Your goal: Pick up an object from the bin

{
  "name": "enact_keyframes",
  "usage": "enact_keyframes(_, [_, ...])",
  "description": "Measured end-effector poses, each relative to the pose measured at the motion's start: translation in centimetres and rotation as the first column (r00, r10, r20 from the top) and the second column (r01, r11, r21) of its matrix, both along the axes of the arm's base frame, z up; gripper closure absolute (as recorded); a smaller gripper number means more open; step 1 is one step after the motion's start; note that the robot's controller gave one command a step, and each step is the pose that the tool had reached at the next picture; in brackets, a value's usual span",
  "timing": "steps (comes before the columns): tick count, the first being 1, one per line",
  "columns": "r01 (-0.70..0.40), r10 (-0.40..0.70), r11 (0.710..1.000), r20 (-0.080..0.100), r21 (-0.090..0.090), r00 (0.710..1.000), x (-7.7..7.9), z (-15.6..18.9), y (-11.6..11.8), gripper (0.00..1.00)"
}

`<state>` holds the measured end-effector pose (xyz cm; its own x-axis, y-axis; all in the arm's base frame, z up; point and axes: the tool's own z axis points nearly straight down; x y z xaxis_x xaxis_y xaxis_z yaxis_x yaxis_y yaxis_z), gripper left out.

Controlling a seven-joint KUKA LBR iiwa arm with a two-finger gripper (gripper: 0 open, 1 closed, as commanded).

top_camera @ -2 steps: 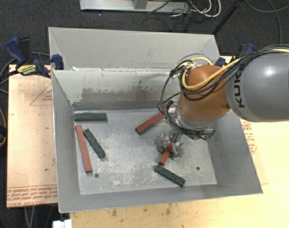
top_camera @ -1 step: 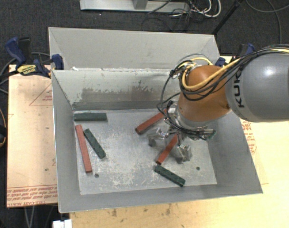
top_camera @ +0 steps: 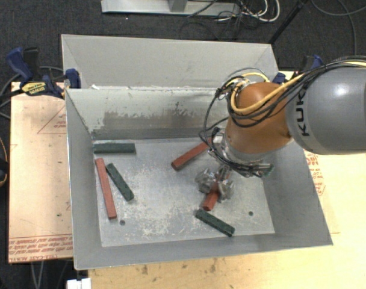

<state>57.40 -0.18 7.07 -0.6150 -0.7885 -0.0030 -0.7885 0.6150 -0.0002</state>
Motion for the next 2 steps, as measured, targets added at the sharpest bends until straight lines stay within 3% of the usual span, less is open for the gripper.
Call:
enact_keyframes(1, [-0.041, 0.041, 0.999, 0.008, 0.0, 0.999, -1.5, 10.2, 2.5, 1.0])
enact_keyframes(2, [-0.069, 0.069, 0.998, 0.008, -0.002, 0.998, -0.6, 16.0, 1.3, 1.0])
